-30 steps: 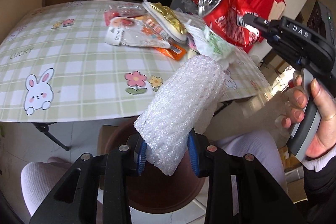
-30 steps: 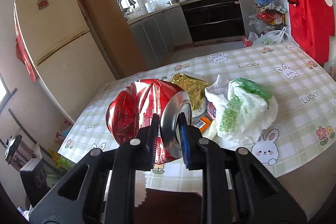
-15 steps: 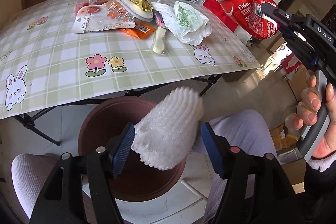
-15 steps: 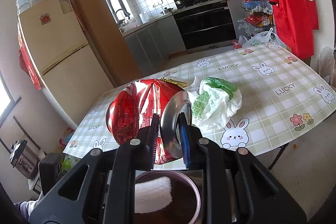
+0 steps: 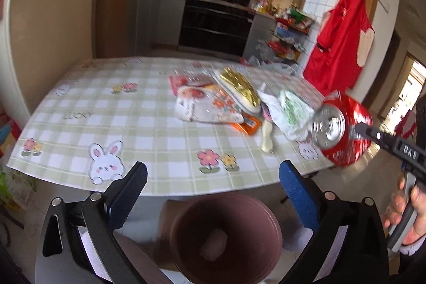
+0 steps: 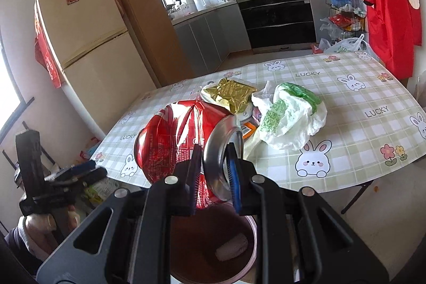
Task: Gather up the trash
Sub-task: 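Release the bubble wrap and the red can into the brown bin with both grippers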
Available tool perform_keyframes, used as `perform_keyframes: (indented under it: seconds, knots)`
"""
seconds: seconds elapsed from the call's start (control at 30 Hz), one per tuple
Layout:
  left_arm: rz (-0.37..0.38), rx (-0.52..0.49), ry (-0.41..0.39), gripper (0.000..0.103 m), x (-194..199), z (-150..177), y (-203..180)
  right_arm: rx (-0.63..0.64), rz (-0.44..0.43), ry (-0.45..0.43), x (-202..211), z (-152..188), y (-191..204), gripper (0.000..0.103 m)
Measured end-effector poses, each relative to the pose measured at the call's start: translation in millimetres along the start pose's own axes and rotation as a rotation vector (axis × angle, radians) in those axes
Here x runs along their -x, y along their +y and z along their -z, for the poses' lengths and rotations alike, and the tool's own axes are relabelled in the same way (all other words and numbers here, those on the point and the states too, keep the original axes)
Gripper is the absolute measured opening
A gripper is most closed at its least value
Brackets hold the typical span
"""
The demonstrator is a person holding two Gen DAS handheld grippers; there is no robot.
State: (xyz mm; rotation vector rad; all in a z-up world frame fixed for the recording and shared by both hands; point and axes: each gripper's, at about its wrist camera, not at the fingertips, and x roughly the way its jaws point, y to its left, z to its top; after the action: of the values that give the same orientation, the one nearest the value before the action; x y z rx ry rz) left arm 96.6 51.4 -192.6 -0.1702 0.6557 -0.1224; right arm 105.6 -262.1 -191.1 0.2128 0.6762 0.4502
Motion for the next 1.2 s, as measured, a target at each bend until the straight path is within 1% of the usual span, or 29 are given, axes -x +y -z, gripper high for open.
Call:
perform_keyframes:
  seconds: [0.1,0.17,0.23,0.37,0.47,0.67,0.87,0.93,1.0,1.17,1.2]
  knots:
    - [-0.074,0.051,-0.085,0.097,18,-11,24,0.047,-0.006,0.048,-11,4,14,0.023]
    - [-0.107,0.082,-0.122,0.097,28,-14,39,0.068,-0.017,0.080,-19,8,23,0.023]
    - [-0.135,0.111,-0.142,0.097,34,-16,52,0.083,-0.030,0.122,-29,13,30,0.023]
    - [-0.164,0.154,-0.146,0.097,41,-11,70,0.120,-0.052,0.204,-45,23,44,0.023]
    - [-0.176,0.183,-0.117,0.097,38,-5,80,0.137,-0.063,0.259,-56,30,52,0.023]
    - [-0.185,0.230,-0.123,0.097,38,-1,94,0.168,-0.077,0.334,-68,38,65,0.023]
    - [-0.186,0.243,-0.135,0.097,41,-2,98,0.174,-0.097,0.364,-71,41,69,0.025]
    - [-0.188,0.245,-0.138,0.097,42,-2,99,0.176,-0.097,0.363,-70,40,70,0.031]
    - [-0.190,0.247,-0.140,0.097,43,-2,99,0.176,-0.101,0.360,-69,40,70,0.032]
    - [-0.190,0.246,-0.142,0.097,44,-2,100,0.171,-0.091,0.337,-64,37,69,0.042]
    - [-0.190,0.244,-0.142,0.097,44,-2,99,0.170,-0.082,0.329,-63,36,68,0.048]
